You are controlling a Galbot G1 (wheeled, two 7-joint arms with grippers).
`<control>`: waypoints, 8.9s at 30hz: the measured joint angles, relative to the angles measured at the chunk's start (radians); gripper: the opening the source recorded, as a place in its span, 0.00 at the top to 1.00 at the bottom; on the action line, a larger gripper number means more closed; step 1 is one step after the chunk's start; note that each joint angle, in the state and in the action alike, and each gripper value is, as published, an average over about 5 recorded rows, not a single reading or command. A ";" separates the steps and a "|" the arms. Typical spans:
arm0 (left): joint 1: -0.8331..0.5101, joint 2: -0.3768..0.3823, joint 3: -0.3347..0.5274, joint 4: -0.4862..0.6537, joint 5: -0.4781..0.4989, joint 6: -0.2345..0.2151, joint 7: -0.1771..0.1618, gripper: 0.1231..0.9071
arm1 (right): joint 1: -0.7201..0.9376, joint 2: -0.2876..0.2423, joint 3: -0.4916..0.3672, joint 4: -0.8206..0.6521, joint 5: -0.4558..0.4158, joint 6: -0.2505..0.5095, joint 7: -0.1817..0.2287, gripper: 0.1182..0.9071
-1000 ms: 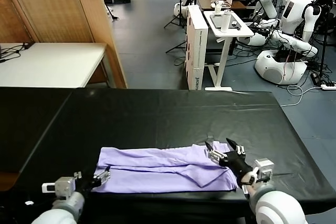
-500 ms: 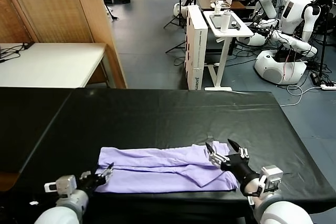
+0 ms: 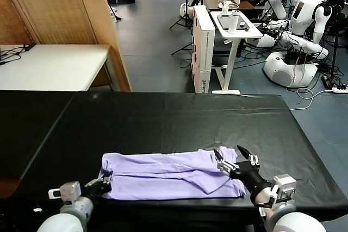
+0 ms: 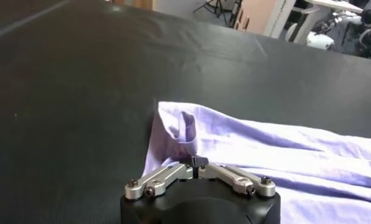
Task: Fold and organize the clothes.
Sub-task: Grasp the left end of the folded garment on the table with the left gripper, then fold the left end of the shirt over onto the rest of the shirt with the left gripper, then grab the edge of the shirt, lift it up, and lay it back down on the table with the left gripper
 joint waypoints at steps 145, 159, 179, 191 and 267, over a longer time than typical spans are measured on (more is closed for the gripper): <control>-0.213 0.102 0.542 -0.043 0.098 -0.053 0.064 0.93 | -0.103 0.119 0.028 0.006 -0.069 0.001 0.005 0.00; -0.175 0.108 0.495 -0.102 0.049 -0.118 0.069 0.05 | -0.094 0.128 0.005 -0.002 -0.073 0.001 0.002 0.00; -0.043 0.119 0.340 -0.164 -0.204 0.061 -0.029 0.00 | -0.096 0.120 0.005 0.000 -0.072 0.003 0.000 0.00; -0.044 0.104 0.338 -0.123 -0.230 0.061 -0.031 0.00 | -0.106 0.118 0.011 0.012 -0.071 0.003 0.000 0.00; 0.014 0.037 0.109 0.075 -0.058 -0.225 0.211 0.00 | -0.066 0.122 -0.003 -0.016 -0.050 0.002 -0.001 0.00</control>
